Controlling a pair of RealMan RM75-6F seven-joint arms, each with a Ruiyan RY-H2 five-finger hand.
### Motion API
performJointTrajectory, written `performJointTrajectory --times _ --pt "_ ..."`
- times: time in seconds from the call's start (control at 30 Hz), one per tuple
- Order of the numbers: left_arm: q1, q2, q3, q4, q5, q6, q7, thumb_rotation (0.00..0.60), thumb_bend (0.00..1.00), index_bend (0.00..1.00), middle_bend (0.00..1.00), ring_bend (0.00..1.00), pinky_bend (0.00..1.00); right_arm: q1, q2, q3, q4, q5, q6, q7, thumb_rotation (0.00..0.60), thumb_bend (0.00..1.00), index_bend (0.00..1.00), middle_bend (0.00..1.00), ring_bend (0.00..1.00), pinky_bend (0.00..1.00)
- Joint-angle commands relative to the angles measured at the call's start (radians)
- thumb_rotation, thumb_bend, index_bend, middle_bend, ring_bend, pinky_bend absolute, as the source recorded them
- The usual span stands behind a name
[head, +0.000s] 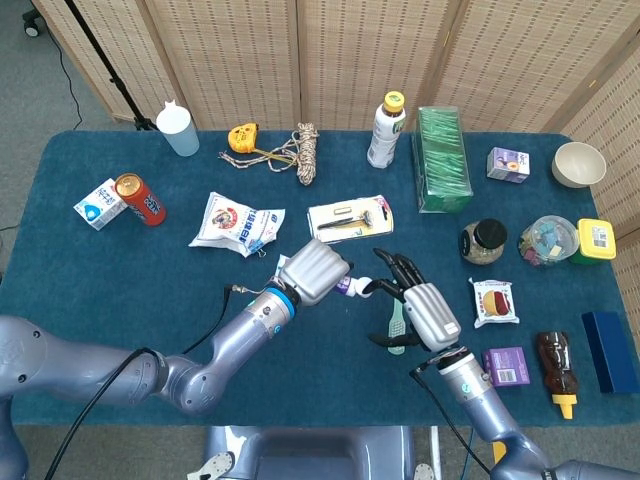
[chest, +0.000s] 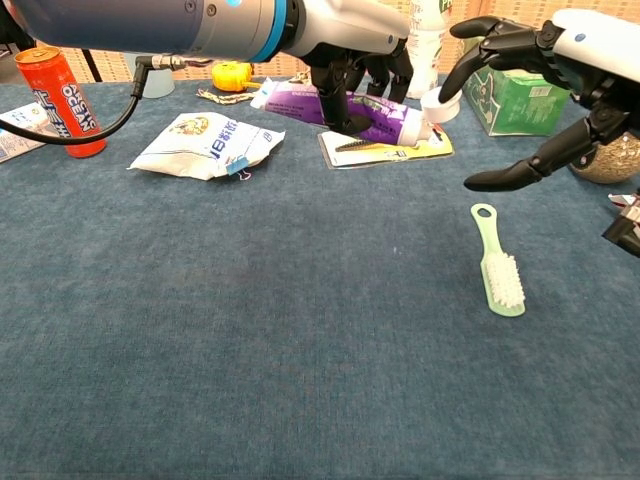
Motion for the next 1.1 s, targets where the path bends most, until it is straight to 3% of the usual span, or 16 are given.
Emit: performJointTrajectory --times 0.03,1.1 --pt "-0.001 0.0 0.001 -0.001 0.001 0.0 -0.001 0.6 0.59 0.58 0.5 0.49 0.52 0.002 -0.001 -0.001 0.0 0.002 -0.002 -0.002 0.6 0.04 0.34 0.0 0.0 0.0" --pt "0.048 0.001 0.004 -0.018 0.074 0.048 -0.041 0.6 0.59 0.59 0.51 0.5 0.52 0.022 -0.019 -0.011 0.027 0.033 -0.019 0.0 0.6 0.04 0.33 0.0 0.0 0.0"
